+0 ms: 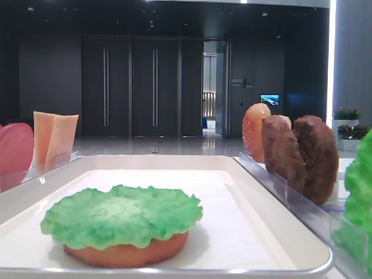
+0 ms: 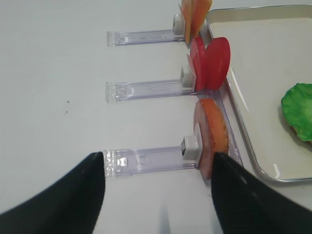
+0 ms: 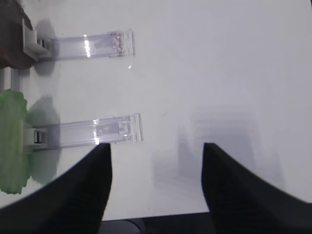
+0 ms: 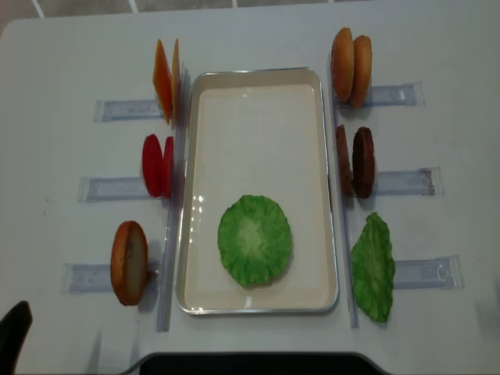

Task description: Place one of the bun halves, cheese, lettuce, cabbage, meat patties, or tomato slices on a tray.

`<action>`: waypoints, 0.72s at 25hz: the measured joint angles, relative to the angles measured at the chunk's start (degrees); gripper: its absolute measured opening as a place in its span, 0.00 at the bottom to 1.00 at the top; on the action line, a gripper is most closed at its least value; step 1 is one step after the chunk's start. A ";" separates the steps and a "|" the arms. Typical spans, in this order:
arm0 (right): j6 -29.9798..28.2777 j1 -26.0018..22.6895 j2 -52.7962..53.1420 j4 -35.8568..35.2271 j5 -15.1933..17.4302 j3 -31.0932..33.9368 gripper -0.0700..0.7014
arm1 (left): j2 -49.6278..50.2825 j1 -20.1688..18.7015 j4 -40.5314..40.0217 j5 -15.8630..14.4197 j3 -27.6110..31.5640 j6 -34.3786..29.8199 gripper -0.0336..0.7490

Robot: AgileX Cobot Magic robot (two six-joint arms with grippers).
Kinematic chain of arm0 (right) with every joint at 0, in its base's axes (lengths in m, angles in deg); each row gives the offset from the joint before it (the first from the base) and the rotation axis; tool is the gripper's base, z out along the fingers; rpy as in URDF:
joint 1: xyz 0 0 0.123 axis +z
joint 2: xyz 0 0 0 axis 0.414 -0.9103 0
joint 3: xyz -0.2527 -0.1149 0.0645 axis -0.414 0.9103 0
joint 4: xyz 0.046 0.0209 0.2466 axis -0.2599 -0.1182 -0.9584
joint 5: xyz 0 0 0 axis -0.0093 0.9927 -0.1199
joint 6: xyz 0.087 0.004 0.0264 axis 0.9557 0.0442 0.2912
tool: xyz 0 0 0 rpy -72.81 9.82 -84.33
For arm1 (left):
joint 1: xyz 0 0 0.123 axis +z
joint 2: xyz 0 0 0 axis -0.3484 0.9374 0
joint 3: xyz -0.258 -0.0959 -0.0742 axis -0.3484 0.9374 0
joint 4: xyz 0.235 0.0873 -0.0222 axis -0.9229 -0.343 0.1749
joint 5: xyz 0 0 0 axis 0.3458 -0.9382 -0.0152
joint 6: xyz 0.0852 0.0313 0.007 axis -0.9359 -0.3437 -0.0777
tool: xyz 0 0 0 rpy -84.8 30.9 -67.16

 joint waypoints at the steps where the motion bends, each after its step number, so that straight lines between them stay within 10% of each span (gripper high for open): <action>1: 0.00 0.00 2.06 0.00 0.00 0.72 0.60 | 0.00 0.00 0.00 0.00 0.00 0.00 0.70; 18: -0.07 0.00 34.10 0.11 0.27 11.68 0.60 | 0.00 0.00 0.05 0.00 0.00 0.00 0.70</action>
